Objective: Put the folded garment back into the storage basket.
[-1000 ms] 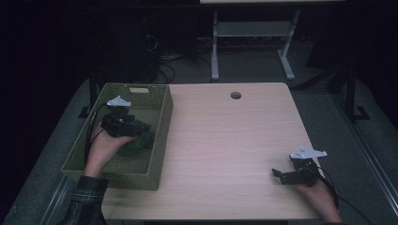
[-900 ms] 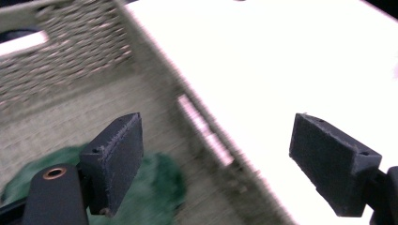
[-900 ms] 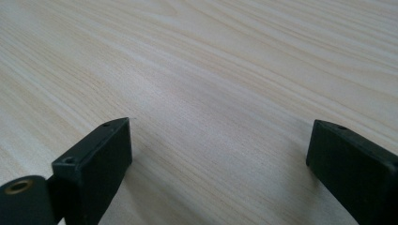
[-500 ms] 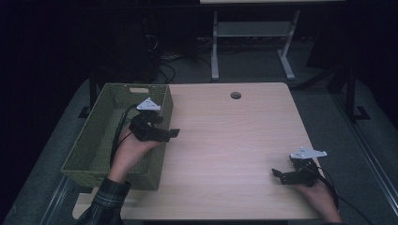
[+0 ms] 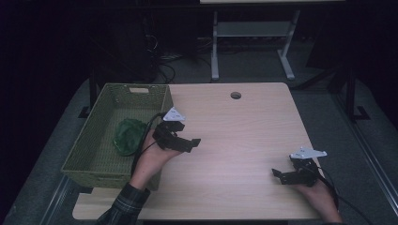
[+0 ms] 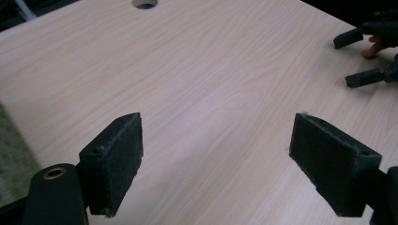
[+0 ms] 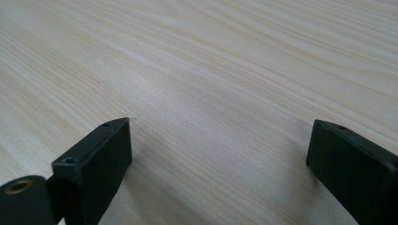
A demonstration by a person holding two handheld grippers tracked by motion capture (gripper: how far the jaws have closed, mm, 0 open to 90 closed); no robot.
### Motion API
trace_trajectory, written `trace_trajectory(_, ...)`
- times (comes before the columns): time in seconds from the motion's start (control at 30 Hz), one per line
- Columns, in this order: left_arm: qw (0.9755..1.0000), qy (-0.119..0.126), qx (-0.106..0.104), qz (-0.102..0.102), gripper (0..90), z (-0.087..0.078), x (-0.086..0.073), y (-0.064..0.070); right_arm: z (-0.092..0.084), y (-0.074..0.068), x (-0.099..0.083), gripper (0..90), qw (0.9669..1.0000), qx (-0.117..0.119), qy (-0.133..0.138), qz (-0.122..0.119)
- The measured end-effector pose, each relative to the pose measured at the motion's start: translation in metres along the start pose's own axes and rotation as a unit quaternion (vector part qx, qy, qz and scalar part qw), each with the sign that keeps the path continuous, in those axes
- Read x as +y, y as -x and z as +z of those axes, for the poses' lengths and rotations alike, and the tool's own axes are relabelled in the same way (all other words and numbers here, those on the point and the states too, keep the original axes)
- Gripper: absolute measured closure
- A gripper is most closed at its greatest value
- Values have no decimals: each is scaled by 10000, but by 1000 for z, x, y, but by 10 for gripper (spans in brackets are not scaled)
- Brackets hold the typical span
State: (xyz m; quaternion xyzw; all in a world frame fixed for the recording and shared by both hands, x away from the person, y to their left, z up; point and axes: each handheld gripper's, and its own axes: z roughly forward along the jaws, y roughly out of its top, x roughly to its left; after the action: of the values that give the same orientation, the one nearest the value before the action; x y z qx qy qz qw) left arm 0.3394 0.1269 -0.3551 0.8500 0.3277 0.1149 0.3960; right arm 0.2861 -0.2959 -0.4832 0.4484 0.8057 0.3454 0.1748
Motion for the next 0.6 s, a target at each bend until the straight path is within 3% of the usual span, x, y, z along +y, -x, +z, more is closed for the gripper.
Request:
trace_trajectory(0.3,9999,-96,-30,122,150,37,-15,19,0,0,0,67,10000,1,-4,3)
trace_trajectory(0.6,9994,-278,9,186,138,64,-36,27,0,0,0,67,10000,0,-2,-5)
